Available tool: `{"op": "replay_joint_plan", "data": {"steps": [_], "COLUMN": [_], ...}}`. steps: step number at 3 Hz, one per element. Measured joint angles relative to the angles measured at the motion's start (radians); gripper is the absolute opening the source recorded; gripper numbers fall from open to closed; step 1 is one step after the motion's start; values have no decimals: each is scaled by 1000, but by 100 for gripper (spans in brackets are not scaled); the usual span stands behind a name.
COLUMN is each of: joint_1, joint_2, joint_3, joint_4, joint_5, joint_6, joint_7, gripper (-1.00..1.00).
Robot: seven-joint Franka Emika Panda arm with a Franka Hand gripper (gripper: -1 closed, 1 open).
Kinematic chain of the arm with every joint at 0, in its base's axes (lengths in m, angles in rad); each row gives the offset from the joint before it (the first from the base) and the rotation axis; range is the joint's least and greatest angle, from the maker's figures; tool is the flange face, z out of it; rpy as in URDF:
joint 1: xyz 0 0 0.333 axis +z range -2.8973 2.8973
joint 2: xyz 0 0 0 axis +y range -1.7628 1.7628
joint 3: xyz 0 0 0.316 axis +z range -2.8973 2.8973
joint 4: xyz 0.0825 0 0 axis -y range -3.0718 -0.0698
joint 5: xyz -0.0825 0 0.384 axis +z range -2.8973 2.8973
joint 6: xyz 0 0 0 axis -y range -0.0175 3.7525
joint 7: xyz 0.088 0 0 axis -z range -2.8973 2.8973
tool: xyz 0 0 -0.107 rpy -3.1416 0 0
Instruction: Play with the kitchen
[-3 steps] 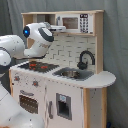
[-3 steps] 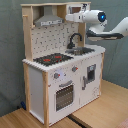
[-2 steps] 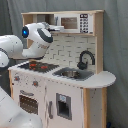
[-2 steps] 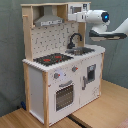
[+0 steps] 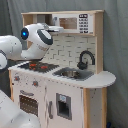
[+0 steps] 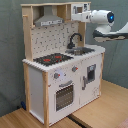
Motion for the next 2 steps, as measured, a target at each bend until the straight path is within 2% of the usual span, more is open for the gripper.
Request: {"op": "replay_joint_plan", "data": {"steps": [1, 2], "joint_1": [25, 84], "joint_2": [0, -13], "joint_3": [-30, -83], "joint_4": [-41, -90], "joint_5": [-1, -1], "joint_6": [81, 118], "joint_7": [-19, -33], "gripper": [-100, -100]}}
